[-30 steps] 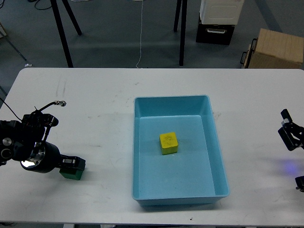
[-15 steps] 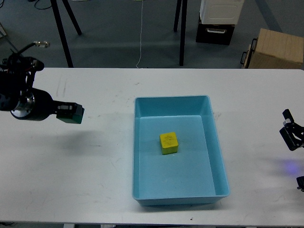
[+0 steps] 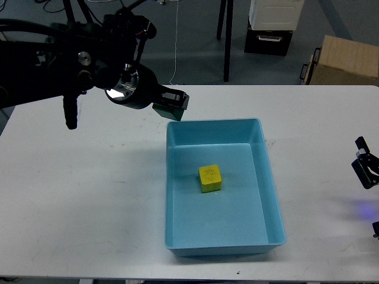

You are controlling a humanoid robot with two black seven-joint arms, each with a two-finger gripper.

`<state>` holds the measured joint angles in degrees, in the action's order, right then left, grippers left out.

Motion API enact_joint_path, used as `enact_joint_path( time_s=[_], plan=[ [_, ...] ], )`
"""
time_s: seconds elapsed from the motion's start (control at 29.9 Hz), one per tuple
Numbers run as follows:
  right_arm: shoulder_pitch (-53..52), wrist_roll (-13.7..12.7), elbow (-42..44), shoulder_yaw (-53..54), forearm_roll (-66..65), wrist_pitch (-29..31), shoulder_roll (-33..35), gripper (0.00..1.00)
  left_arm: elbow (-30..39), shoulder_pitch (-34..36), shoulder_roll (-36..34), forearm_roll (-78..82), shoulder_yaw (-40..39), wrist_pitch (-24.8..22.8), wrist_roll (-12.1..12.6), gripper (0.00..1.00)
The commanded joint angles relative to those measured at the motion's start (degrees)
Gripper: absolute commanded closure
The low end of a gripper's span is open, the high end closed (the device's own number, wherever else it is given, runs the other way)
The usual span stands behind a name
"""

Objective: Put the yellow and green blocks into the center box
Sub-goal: 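Lift the green cube with the left gripper and release it onto the yellow cube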

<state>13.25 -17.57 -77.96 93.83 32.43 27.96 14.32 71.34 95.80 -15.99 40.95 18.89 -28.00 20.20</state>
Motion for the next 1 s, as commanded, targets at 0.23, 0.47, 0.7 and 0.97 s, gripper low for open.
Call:
enact_joint_path(
  time_s=[0.23,0.47,0.7,0.97],
  plan=[
    [0.19,0.08,0.0,0.48,0.0,-0.01,0.27,0.02,-7.97,-3.51,15.99,0.01,-0.08,0.0,-0.07,1.0],
    [1.69,0.08,-0.18,1.71,0.0,0.04,0.62,0.02,-8.24,-8.16,15.99,0.36,0.71,0.0,0.11,1.0],
    [2.22,0.08,-0.35,1.89,0.0,0.04,0.62,0.02,-9.29,-9.14,15.99,0.18,4.32,0.0,-0.16,0.82],
    [2.48,0.08,-0.35,1.89,0.0,0.04,0.62,0.02,-9.91,-8.96,15.99,0.09,4.23,0.0,-2.44,0.25]
  ],
)
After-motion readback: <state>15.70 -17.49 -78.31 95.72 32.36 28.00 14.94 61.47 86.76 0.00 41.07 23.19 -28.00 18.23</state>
